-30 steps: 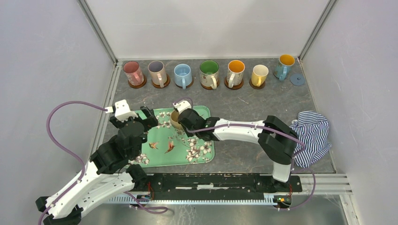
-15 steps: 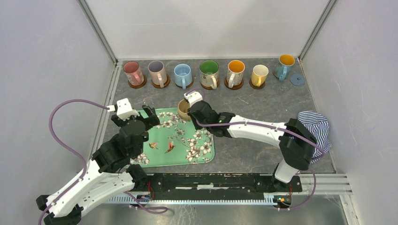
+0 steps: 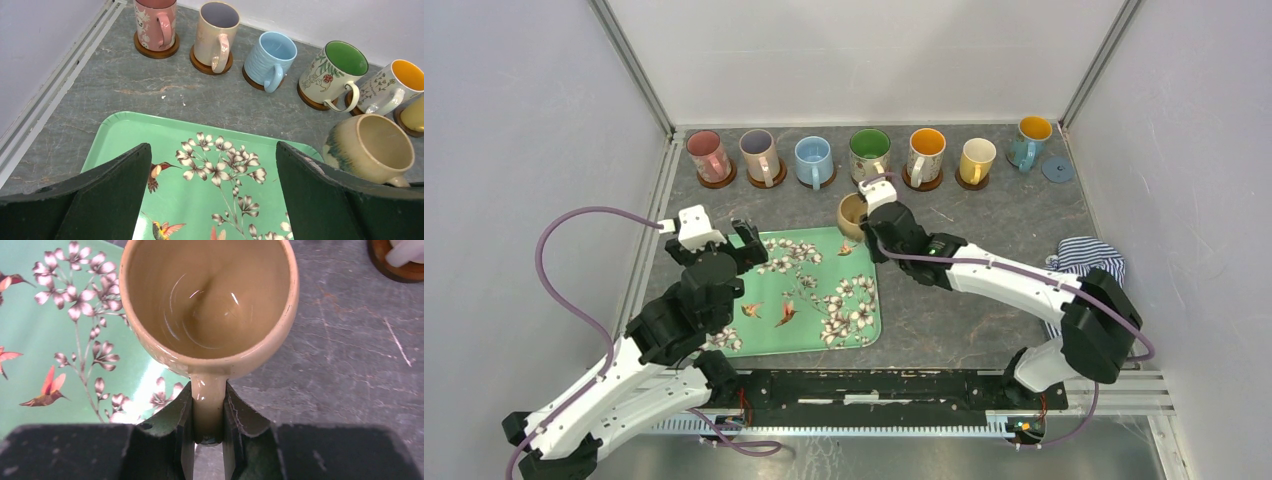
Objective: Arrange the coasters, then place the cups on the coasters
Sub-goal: Pick up the cup from the tray, then place the cup on the coaster.
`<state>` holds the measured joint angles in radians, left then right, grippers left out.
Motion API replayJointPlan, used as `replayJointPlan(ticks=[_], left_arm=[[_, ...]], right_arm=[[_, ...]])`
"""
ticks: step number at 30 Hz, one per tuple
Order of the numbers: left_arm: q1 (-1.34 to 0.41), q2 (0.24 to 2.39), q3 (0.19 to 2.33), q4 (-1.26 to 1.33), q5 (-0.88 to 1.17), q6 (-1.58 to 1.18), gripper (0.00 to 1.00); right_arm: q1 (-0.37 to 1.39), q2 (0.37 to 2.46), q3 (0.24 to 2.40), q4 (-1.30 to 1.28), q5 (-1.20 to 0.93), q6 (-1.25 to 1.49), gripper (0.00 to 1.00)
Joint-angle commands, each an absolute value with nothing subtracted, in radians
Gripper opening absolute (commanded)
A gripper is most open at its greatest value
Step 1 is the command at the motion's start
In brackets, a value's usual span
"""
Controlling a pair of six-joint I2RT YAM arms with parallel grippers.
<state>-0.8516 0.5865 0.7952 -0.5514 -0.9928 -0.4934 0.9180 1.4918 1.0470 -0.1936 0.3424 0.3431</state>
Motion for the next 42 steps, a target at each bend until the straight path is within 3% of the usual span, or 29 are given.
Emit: replayJointPlan(ticks=[1, 18, 42], left_arm=[[-0.854, 0.602, 0.809, -0.479, -0.991, -0.432, 1.0], [-0.853, 0.616, 0.787, -0.427, -0.894, -0.413, 1.0], [-0.853, 0.62, 0.763, -0.41, -0.84, -0.424, 1.0]], right_arm=[[0.869, 1.384, 1.038, -0.069, 0.379, 0.345, 0.0], [0.633, 1.263, 1.063, -0.108, 0.467, 0.302, 0.0], [0.089, 1.293, 1.143, -0.034, 0.461, 0.309, 0.0]])
